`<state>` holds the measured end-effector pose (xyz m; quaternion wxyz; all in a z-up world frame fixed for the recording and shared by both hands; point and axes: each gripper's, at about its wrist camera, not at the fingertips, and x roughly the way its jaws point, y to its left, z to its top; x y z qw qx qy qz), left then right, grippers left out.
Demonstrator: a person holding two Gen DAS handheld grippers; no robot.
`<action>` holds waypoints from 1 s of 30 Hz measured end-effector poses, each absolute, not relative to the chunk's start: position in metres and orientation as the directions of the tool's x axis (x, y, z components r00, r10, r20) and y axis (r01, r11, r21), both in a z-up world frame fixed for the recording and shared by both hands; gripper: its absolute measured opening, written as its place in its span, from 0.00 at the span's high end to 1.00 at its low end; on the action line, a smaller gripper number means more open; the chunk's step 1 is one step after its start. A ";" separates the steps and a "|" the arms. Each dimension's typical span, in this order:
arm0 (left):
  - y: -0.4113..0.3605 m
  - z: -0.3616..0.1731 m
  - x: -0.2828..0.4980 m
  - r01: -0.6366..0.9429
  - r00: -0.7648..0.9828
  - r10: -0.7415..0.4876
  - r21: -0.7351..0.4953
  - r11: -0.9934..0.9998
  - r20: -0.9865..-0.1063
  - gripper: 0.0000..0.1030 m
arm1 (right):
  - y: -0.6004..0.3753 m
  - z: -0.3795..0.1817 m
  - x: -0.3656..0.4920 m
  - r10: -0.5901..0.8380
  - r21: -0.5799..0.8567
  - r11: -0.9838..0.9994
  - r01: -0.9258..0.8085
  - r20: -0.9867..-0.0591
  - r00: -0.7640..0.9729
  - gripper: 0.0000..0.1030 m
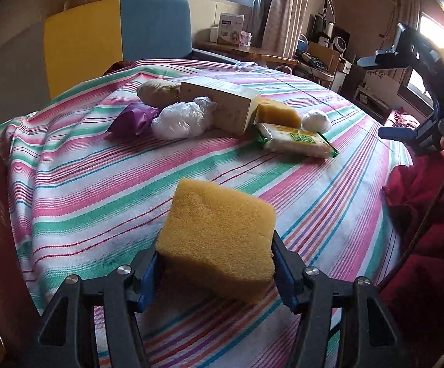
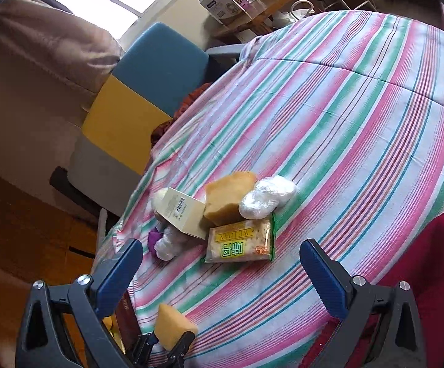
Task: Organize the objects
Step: 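Lift the sponge with the left gripper while the right gripper grasps the clear plastic-wrapped bundle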
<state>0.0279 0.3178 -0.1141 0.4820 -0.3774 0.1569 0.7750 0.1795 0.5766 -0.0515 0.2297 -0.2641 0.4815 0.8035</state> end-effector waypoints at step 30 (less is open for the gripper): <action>0.314 -0.116 0.027 -0.864 -0.244 0.654 -0.145 -0.482 -0.716 0.38 | 0.637 -0.104 0.086 0.159 0.240 -0.530 -0.814 -0.914 -0.373 0.61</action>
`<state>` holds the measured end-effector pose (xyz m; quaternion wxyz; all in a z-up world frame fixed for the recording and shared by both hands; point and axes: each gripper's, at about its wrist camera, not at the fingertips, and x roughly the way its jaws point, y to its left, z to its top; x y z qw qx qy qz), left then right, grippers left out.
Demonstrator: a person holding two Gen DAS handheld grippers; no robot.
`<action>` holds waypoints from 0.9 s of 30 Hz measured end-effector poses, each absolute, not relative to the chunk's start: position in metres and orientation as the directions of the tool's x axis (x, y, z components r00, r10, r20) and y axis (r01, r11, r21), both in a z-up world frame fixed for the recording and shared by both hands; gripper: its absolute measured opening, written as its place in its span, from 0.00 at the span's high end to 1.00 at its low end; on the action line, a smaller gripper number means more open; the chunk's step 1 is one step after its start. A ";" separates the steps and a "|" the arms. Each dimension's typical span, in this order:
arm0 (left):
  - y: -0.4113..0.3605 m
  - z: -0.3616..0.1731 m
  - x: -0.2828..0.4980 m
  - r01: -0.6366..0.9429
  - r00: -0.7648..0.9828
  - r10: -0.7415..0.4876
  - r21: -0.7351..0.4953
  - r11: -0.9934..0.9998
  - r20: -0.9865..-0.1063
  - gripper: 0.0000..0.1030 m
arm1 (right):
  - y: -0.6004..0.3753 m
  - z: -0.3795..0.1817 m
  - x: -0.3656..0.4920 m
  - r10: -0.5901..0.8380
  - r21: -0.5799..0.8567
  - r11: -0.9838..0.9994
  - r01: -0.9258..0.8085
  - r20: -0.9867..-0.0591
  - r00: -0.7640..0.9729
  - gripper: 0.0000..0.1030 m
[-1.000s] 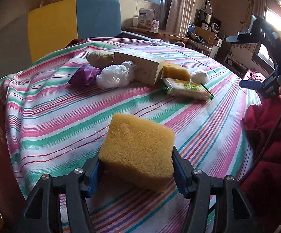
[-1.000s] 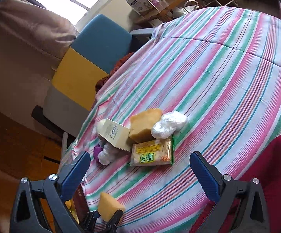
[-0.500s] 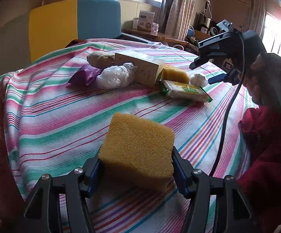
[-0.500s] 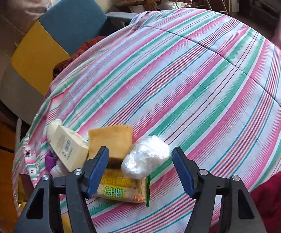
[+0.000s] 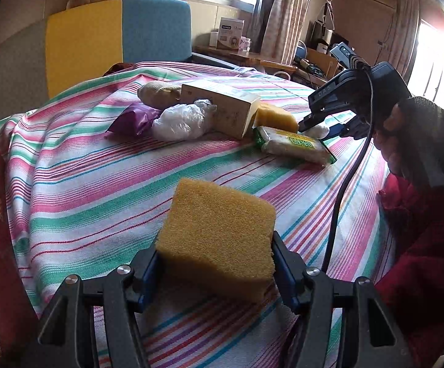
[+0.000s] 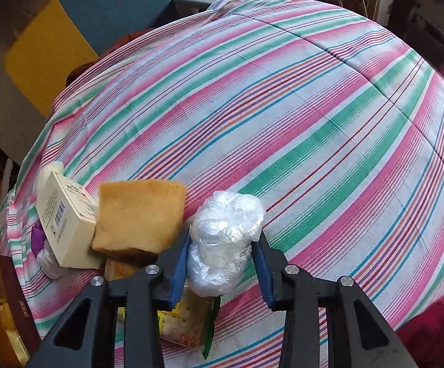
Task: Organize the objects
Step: 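Lift the sponge with the left gripper while the right gripper grasps the clear plastic-wrapped bundle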
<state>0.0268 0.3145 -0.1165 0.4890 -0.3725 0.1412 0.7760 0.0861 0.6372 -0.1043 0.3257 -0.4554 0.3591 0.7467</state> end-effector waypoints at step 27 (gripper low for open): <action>0.299 -0.092 0.040 -0.850 -0.290 0.622 -0.103 -0.517 -0.728 0.42 | 0.632 -0.080 0.082 0.241 0.082 -0.611 -0.787 -0.928 -0.283 0.69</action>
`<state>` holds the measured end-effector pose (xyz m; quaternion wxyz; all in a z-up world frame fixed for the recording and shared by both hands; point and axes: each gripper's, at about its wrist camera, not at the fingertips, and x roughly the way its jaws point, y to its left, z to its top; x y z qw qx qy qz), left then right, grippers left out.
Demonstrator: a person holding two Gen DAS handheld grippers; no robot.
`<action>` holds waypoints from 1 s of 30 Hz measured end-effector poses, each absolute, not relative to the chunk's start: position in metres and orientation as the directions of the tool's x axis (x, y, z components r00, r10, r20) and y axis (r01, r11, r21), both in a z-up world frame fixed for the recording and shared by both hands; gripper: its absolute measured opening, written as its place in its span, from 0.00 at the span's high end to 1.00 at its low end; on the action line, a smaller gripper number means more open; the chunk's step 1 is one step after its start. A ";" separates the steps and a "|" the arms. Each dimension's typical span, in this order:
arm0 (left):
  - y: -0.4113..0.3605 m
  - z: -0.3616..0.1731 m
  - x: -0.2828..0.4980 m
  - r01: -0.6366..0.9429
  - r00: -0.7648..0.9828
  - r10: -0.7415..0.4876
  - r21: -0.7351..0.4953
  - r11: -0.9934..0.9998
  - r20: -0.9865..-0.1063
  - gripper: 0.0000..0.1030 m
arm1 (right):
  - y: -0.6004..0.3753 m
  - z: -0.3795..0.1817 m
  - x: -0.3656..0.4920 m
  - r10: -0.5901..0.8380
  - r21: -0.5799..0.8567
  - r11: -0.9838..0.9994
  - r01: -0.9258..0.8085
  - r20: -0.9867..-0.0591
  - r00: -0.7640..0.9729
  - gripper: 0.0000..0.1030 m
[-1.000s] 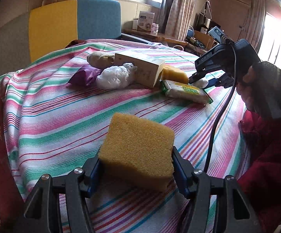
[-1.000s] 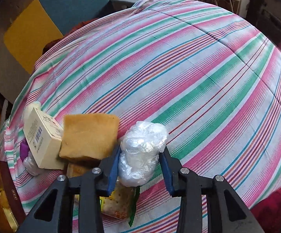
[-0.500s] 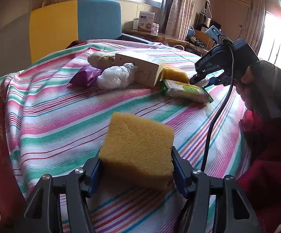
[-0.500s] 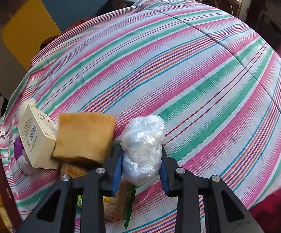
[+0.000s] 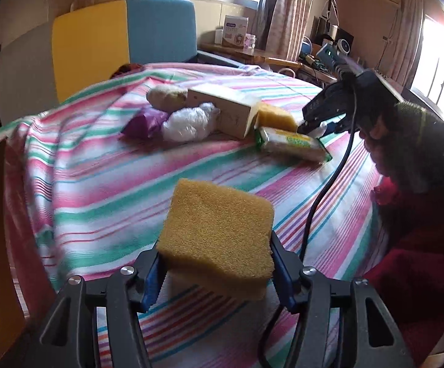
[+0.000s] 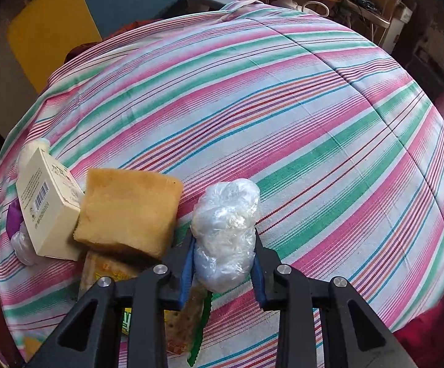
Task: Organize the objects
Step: 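Lift the sponge with the left gripper while the right gripper grasps the clear plastic-wrapped bundle, then lower the sponge into the gold tin and open the left gripper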
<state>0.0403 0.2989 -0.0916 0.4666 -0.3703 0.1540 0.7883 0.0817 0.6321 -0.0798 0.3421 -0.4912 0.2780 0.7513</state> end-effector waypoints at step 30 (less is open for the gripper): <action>0.088 -0.052 -0.166 -0.323 -0.440 0.410 -0.285 -0.902 -0.799 0.42 | 0.619 -0.096 0.091 0.275 0.015 -0.650 -0.760 -0.928 -0.253 0.69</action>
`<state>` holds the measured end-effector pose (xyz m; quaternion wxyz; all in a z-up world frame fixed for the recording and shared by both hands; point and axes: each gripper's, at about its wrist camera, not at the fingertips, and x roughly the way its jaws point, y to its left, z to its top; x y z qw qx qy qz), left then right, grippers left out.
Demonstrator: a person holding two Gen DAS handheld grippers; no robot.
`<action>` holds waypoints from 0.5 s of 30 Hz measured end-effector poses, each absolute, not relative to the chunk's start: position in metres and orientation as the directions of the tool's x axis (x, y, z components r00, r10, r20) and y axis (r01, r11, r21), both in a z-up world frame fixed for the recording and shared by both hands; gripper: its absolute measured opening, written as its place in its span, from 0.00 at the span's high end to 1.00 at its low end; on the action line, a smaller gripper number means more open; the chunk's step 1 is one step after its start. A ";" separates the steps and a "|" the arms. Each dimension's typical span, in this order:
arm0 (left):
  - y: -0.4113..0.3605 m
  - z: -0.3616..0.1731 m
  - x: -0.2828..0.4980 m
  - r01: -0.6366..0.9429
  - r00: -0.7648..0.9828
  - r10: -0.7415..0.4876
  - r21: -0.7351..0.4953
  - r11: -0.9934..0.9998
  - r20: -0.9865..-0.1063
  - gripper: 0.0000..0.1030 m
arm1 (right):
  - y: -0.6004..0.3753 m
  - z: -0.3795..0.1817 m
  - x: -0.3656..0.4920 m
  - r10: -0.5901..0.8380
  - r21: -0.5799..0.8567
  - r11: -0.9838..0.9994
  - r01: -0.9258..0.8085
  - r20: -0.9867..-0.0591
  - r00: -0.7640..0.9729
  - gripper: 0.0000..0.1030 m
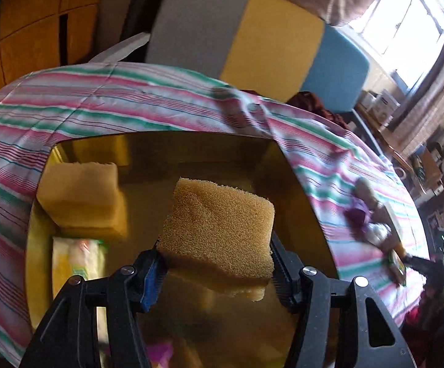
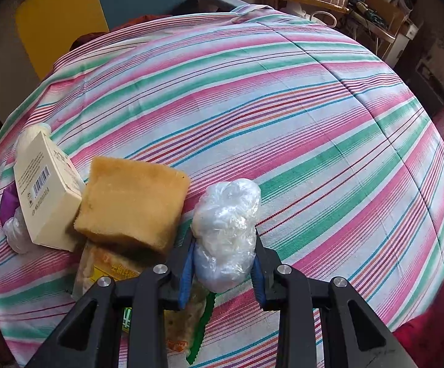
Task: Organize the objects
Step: 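Lower the sponge into the gold tin and open the left gripper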
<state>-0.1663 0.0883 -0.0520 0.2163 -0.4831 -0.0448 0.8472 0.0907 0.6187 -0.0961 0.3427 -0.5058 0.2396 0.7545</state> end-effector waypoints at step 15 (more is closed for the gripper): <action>0.087 -0.086 -0.248 -0.233 -0.414 0.301 -0.219 -0.947 -0.859 0.23 | 0.617 -0.094 0.093 0.273 0.011 -0.661 -0.750 -0.928 -0.255 0.69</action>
